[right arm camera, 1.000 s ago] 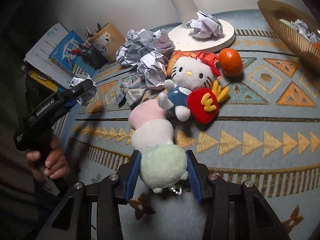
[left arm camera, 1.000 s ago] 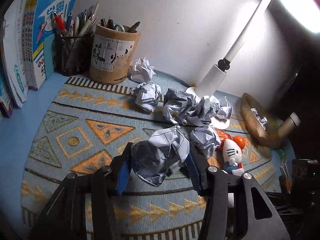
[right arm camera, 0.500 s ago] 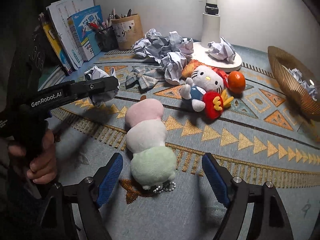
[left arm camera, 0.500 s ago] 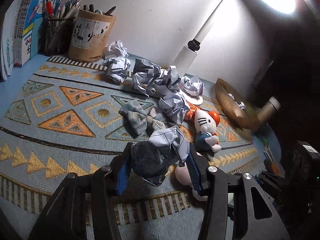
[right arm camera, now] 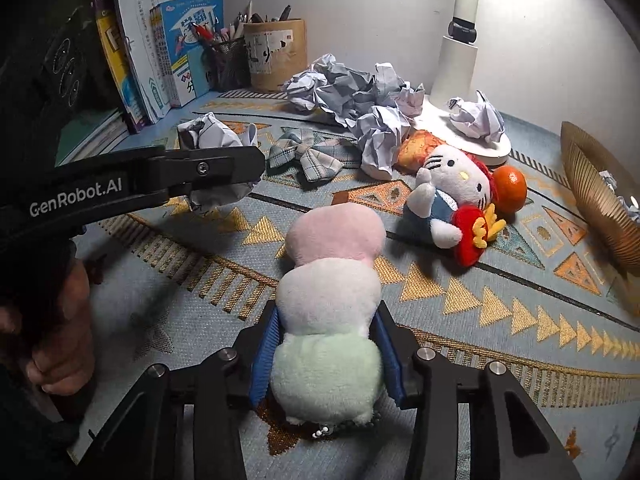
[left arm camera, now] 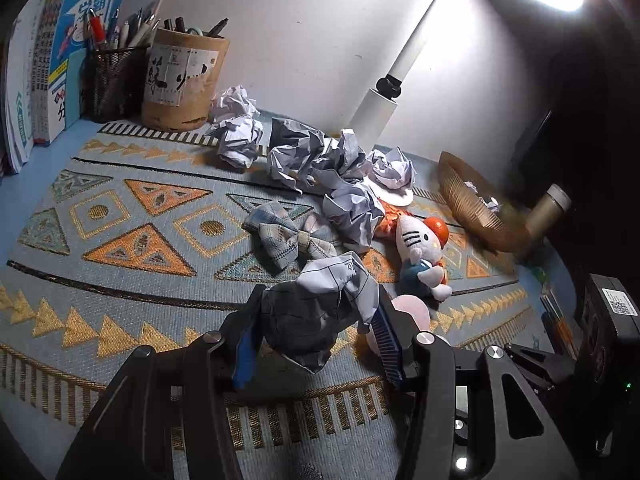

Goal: Organize objects
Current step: 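Carry paper ball and dango to the amber bowl and open both grippers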

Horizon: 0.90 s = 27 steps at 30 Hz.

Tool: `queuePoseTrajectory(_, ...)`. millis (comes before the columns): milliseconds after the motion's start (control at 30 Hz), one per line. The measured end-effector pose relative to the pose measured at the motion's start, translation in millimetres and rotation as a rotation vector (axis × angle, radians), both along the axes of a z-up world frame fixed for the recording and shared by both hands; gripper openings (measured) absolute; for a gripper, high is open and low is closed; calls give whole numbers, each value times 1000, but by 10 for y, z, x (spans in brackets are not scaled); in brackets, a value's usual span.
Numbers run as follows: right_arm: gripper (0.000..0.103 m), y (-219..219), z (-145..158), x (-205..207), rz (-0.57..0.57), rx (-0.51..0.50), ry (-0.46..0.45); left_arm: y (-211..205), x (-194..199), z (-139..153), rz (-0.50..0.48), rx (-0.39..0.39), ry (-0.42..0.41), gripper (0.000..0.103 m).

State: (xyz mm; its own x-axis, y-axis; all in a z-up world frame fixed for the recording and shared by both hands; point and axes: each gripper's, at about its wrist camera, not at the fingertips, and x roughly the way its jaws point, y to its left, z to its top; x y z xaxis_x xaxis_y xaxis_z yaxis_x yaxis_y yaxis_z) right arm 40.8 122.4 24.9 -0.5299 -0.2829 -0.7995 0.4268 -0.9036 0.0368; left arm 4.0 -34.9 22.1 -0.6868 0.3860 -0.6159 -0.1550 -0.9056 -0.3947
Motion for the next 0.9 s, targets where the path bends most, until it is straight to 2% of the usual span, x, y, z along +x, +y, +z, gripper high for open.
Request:
queuePoseTrajectory(167,44,345,254,116,-55,-87,19,43,28,49,-54,37,24,48)
queuePoseTrajectory(233,44,558,415,149,-92,-117,47,109,35,99,-70,28,30,48)
queuePoseTrajectory(367,44,1081,781,102,-200,-160,113,356,-41,440,-135,61,51,48)
queuePoseTrajectory(500,44,1766,1139,-91,-337,-265,162,869,-247,973,-278,61,127,48)
queuePoseTrajectory(633,44,2436,1357,-401,-543,-312,196,1521,-623,1267,-358,28,150,48)
queuePoseTrajectory(767,44,2912,1415,-776,-654,-328,212,2096,-1121,1283,-392,46,108,48)
queuePoseTrajectory(900,45,3111,1373,-1140,-680,-354,199,2569,-1596,1154,-362,12,91,48)
